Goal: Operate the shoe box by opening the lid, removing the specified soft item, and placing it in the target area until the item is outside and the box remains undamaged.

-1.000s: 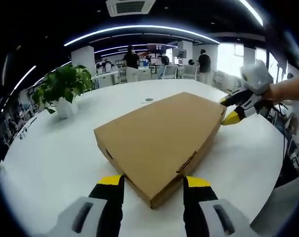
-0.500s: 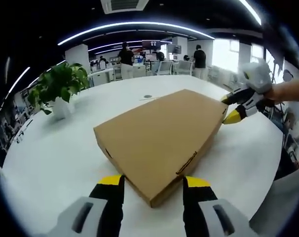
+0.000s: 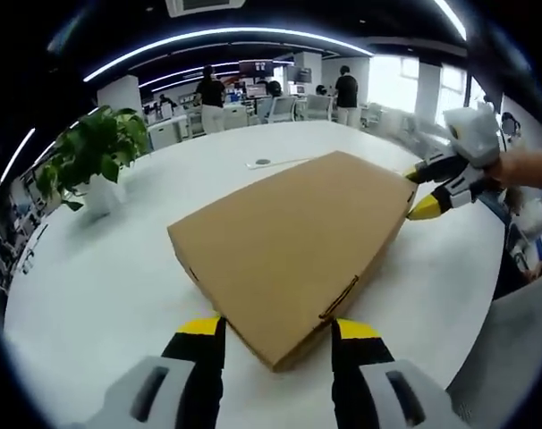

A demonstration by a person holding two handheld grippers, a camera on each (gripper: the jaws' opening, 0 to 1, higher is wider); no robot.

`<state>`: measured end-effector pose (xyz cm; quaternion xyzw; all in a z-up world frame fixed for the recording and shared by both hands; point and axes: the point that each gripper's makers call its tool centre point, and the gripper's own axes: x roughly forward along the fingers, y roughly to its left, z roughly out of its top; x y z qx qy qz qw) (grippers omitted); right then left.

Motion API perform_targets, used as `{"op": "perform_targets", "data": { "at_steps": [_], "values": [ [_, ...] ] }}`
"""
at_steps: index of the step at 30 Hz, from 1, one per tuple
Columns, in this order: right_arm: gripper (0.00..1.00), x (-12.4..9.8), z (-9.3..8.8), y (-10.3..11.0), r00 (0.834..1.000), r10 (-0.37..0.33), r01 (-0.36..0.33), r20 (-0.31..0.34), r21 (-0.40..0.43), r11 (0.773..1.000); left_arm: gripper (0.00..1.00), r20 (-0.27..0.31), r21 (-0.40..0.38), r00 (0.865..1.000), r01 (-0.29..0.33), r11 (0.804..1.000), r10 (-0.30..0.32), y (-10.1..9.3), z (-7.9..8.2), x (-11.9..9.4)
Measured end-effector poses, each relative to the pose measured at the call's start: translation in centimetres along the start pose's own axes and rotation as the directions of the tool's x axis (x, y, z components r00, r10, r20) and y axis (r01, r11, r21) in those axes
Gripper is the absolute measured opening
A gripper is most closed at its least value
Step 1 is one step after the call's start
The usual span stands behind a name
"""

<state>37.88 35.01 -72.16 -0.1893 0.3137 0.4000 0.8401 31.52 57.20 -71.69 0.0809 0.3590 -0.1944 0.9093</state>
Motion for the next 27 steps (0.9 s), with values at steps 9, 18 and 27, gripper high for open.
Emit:
{"op": "perform_targets", "data": {
  "at_steps": [9,18,27],
  "values": [
    [0.41,0.0,0.4,2.4,1.000,-0.029,0.029,0.004,0.059,0.998,0.47,-0.013,0.046,0.998,0.057,0.997,-0.056,1.9,-0.6,-0.6],
    [0.38,0.1,0.8,5.2,0.999,-0.039,0.037,0.013,0.085,0.996,0.47,-0.038,0.086,0.995,0.098,0.991,-0.095,4.1,-1.7,-1.6],
    [0.34,0.0,1.0,8.2,0.999,-0.034,0.032,0.018,0.072,0.997,0.46,-0.073,0.107,0.991,0.121,0.987,-0.114,5.3,-3.0,-3.3]
  ]
}}
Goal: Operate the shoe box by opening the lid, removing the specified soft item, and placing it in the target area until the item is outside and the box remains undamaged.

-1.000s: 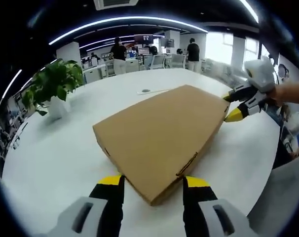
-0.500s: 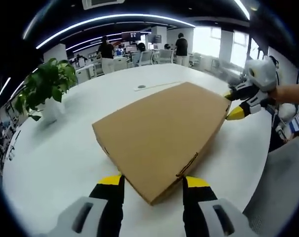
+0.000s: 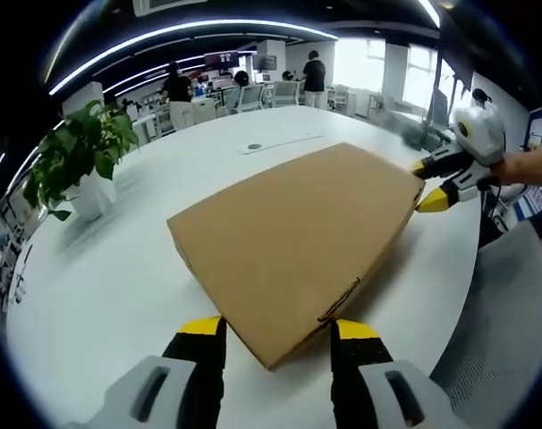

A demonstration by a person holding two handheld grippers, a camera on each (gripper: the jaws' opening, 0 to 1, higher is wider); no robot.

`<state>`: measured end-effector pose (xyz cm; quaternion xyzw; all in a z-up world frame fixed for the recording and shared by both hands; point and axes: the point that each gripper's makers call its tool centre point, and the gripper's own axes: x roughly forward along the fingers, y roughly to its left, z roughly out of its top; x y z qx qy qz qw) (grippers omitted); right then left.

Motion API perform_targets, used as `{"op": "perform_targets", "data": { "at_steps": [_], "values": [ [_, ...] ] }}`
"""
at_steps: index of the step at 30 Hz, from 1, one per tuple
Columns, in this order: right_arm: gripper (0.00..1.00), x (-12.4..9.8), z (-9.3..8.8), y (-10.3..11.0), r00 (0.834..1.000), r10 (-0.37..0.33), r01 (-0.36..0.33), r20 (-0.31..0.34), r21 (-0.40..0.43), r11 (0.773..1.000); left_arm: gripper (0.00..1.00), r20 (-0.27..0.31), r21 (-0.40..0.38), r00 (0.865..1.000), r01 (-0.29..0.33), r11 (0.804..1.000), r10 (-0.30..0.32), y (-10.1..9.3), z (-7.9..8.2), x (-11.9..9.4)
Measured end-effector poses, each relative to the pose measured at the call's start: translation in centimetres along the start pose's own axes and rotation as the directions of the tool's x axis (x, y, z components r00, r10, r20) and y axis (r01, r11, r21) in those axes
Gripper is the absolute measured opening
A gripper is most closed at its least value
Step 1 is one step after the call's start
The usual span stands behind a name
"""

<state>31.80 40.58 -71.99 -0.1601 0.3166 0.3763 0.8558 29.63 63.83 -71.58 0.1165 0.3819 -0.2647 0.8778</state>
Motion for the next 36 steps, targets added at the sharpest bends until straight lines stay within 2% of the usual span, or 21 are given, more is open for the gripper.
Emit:
{"op": "perform_targets", "data": {
  "at_steps": [17,28,36],
  "values": [
    [0.32,-0.7,-0.3,4.7,1.000,0.003,-0.003,0.024,0.015,1.000,0.46,-0.008,0.053,1.000,0.023,0.998,-0.023,1.1,-2.1,-2.2],
    [0.32,-1.1,-0.4,5.4,0.999,0.005,-0.007,0.055,0.052,0.999,0.44,0.012,0.003,1.000,0.010,1.000,-0.010,0.9,-2.7,-2.9],
    [0.32,-1.3,-0.4,5.5,0.999,0.011,-0.013,0.053,0.041,0.999,0.43,0.018,-0.017,1.000,0.009,1.000,-0.009,0.6,-3.1,-3.2]
  ]
}}
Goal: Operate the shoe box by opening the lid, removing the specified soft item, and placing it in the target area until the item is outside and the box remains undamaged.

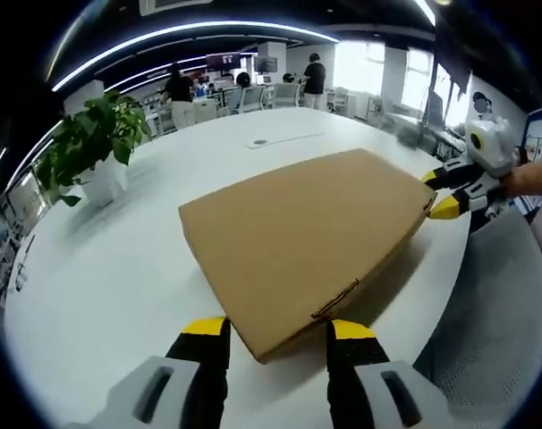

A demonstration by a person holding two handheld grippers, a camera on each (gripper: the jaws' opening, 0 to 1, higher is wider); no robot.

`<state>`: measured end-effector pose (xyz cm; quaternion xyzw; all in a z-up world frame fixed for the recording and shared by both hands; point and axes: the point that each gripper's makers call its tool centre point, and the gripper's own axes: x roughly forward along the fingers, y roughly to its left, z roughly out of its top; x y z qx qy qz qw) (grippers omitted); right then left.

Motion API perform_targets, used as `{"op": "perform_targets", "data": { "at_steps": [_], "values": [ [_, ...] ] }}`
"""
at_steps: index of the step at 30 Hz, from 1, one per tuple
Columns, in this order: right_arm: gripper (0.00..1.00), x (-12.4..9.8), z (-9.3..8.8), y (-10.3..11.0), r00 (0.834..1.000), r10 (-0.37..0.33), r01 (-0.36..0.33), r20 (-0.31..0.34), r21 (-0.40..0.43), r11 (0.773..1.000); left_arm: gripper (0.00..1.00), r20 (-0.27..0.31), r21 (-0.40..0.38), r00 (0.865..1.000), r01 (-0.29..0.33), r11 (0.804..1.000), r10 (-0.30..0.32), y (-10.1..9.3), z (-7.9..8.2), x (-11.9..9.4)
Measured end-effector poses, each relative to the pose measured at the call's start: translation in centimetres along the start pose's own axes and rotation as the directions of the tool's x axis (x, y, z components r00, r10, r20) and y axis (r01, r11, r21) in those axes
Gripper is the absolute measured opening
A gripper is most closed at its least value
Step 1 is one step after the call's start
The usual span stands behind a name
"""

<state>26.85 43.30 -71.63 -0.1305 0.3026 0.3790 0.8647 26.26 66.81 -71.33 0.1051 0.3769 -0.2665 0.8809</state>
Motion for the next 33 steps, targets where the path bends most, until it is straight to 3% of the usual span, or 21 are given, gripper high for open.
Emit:
{"op": "perform_targets", "data": {
  "at_steps": [19,33],
  "values": [
    [0.38,-2.1,2.3,0.6,0.998,0.013,-0.010,0.059,-0.050,0.999,0.48,0.053,-0.007,0.998,-0.016,1.000,0.017,-0.5,1.9,-2.3],
    [0.39,-4.0,6.1,-0.3,0.992,0.008,-0.001,0.129,-0.053,0.999,0.52,0.152,-0.002,0.987,-0.043,0.999,0.043,-0.1,5.5,-4.4]
  ]
}}
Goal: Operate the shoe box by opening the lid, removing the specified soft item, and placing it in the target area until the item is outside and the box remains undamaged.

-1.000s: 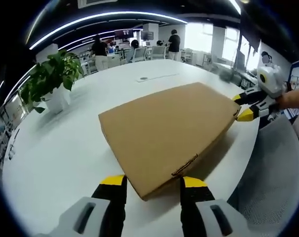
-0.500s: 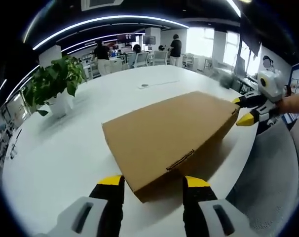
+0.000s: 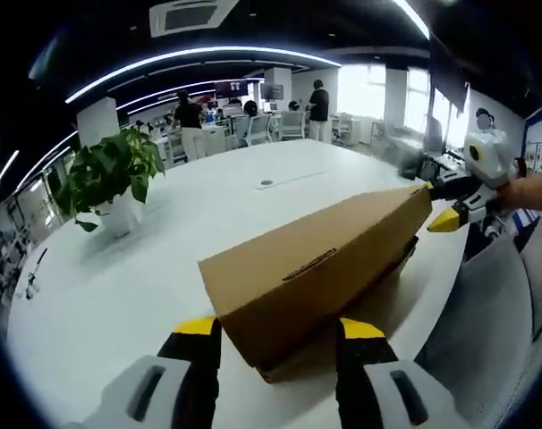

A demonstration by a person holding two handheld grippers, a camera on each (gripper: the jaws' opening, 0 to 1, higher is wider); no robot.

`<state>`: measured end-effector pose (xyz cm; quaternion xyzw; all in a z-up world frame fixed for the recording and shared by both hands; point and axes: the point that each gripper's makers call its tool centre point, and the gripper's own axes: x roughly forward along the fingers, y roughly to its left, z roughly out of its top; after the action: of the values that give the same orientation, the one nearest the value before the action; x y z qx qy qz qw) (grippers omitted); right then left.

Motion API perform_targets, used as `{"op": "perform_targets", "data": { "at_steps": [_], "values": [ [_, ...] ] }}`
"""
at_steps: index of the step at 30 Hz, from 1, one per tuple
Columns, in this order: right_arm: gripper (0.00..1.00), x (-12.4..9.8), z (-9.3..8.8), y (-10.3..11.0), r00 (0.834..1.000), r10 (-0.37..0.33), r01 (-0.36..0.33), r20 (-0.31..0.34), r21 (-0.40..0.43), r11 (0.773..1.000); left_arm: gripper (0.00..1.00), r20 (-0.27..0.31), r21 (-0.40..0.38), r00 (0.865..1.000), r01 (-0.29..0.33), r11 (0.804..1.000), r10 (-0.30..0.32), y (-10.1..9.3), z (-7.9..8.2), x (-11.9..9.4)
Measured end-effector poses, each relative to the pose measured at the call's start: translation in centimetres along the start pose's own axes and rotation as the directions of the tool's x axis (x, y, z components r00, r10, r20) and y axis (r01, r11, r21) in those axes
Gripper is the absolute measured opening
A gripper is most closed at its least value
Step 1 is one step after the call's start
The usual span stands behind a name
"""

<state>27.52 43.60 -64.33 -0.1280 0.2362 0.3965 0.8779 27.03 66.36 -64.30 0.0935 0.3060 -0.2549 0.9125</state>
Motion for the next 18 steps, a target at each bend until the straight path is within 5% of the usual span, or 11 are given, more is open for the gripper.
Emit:
{"op": "perform_targets", "data": {
  "at_steps": [10,18],
  "values": [
    [0.40,-0.2,2.7,-1.3,0.998,-0.023,0.023,0.054,0.002,1.000,0.49,0.053,0.026,0.998,-0.046,0.999,0.044,1.3,2.8,-0.3],
    [0.36,0.2,4.5,-2.9,0.995,-0.045,0.047,0.091,-0.030,0.998,0.37,0.104,0.022,0.989,-0.108,0.994,0.106,3.4,4.8,0.1]
  ]
}}
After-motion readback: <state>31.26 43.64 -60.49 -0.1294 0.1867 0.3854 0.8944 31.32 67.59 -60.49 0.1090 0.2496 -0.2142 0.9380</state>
